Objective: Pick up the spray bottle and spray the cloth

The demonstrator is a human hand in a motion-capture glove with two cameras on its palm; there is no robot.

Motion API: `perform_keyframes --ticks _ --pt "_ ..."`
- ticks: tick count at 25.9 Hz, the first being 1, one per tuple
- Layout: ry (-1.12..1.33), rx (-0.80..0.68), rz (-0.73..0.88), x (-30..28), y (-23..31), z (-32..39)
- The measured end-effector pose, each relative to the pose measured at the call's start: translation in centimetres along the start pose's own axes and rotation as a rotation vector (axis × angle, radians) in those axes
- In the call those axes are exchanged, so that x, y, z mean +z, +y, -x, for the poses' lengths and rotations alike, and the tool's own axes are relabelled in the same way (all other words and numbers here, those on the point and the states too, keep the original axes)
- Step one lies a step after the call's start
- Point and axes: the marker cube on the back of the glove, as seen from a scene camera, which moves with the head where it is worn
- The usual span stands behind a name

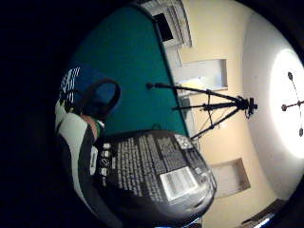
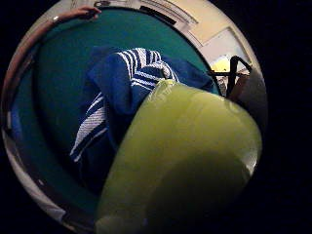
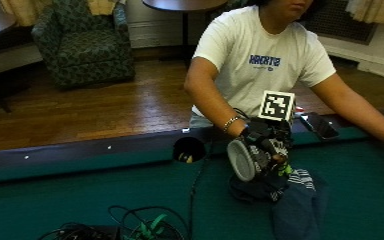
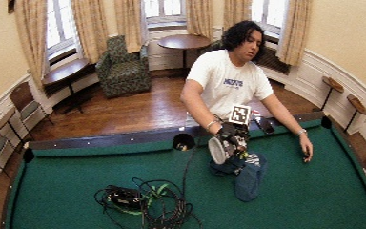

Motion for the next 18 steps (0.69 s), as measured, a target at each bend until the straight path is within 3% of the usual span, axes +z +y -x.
perform_keyframes --ticks 5,11,18 --pt "-0.067 0.092 -0.015 -0.2 0.9 -2.0" --pt "-0.243 0.332 -0.083 -1.0 2.5 -7.5" --pt "-0.752 0.716 -0.172 -2.2 5.5 -10.7"
